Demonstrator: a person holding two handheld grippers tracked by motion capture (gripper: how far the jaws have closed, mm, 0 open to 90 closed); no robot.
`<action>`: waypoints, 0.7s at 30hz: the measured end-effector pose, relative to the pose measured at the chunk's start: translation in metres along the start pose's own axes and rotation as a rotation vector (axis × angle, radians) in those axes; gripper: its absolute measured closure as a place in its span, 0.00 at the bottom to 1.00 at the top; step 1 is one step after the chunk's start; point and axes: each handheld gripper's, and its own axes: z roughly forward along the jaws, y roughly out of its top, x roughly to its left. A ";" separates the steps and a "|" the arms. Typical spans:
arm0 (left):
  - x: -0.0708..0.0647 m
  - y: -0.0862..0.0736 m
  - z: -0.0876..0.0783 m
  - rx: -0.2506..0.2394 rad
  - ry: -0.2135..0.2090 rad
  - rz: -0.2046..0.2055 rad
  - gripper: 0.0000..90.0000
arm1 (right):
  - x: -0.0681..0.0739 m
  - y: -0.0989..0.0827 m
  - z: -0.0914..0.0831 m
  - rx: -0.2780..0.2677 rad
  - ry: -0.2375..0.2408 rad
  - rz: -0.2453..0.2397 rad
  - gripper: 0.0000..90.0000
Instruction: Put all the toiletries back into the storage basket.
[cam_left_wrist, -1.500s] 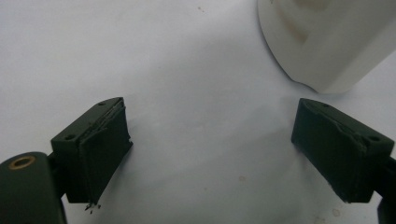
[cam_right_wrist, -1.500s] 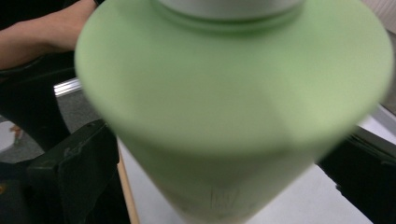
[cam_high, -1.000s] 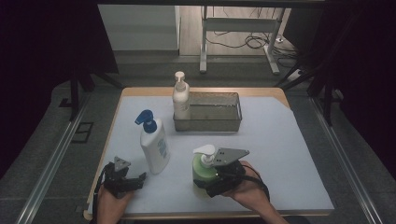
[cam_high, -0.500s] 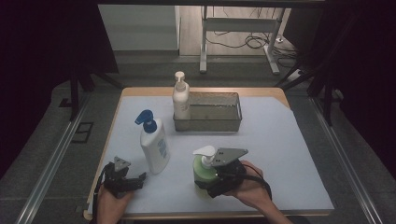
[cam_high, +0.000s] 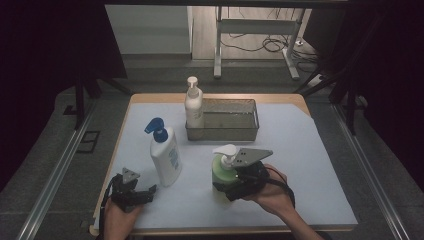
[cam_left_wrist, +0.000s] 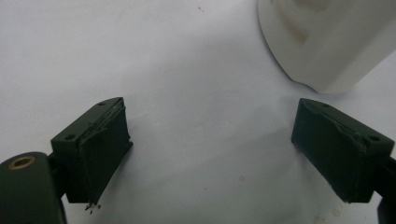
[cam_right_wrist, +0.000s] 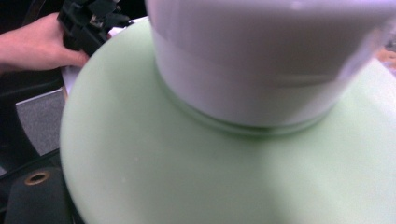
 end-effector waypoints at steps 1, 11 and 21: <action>0.000 0.000 0.000 0.000 0.000 0.000 0.12 | -0.004 0.002 -0.001 -0.004 -0.003 0.006 0.13; 0.000 0.000 0.000 0.000 0.000 0.000 0.12 | -0.022 0.015 0.000 -0.017 -0.044 0.043 0.13; 0.000 0.000 0.000 0.000 0.000 0.000 0.12 | -0.040 0.031 0.000 -0.031 -0.088 0.060 0.13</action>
